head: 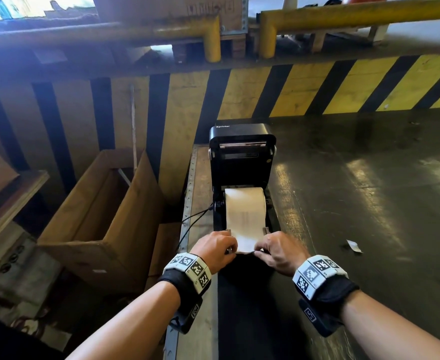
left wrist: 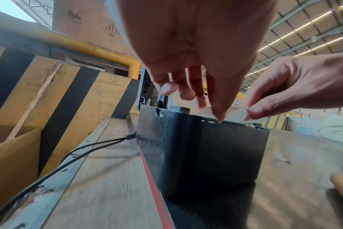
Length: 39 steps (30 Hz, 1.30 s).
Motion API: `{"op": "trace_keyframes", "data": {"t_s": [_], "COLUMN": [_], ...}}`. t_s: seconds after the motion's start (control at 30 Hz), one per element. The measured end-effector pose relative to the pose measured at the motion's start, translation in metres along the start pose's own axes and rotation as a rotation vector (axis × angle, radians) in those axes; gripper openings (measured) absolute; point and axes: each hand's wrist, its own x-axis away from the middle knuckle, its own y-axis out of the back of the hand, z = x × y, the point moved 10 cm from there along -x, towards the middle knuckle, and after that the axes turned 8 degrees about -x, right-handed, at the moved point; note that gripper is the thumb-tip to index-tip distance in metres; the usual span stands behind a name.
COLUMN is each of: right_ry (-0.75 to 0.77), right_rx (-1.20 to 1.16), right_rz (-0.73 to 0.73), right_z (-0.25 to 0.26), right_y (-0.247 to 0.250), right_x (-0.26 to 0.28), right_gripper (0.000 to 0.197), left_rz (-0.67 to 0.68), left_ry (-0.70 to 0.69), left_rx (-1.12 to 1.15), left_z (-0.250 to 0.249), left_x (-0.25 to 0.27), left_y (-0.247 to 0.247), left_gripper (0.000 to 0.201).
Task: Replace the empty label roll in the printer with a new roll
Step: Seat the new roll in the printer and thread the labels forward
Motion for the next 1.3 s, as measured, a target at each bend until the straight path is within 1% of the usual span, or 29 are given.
{"op": "trace_keyframes", "data": {"t_s": [0.13,0.27,0.4,0.57,0.67,0.9,1.0,1.1,1.17,1.2,1.23,1.3], "right_ry": [0.005,-0.018,-0.041,-0.009,0.001,-0.005,-0.006,-0.008,-0.001,0.004,0.009,0.007], "right_rx": [0.021,0.073,0.041,0.014,-0.002,-0.015,-0.022,-0.046,-0.085,-0.101,-0.105,-0.096], "right_rz": [-0.009,-0.011,-0.041,-0.042,-0.022,0.037,0.073,0.177,0.223,0.210,0.172,0.046], "right_z": [0.001,-0.002,-0.006,-0.002,-0.001,-0.003,-0.003,-0.002,0.000,0.001,0.001,-0.002], "right_y": [0.000,0.001,0.006,0.003,-0.002,-0.013,-0.016,-0.017,-0.005,0.008,0.025,0.064], "right_x": [0.009,0.021,0.034,0.049,0.054,0.061,0.057,0.049,0.040,0.035,0.027,0.008], "right_gripper": [0.022,0.017,0.020,0.022,0.022,0.021,0.020,0.023,0.034,0.037,0.039,0.038], "left_rz": [0.021,0.035,0.031,0.003,-0.014,0.005,0.042,0.127,0.154,0.135,0.093,-0.046], "left_ry": [-0.007,-0.026,-0.026,-0.010,-0.008,-0.004,-0.011,-0.010,-0.018,-0.019,-0.012,0.029], "left_rx": [-0.026,-0.020,-0.033,-0.076,-0.055,-0.029,-0.025,-0.021,0.008,0.025,0.038,0.069], "left_z": [-0.007,-0.013,-0.020,-0.027,-0.029,-0.031,-0.030,-0.025,-0.021,-0.018,-0.013,0.005], "left_x": [0.010,0.018,0.024,0.033,0.039,0.052,0.054,0.048,0.038,0.031,0.021,0.000], "left_y": [0.000,0.001,0.001,-0.006,-0.005,-0.007,-0.010,-0.011,0.003,0.018,0.038,0.087], "left_gripper": [0.022,0.023,0.022,0.021,0.013,0.023,0.022,0.022,0.025,0.025,0.025,0.024]}}
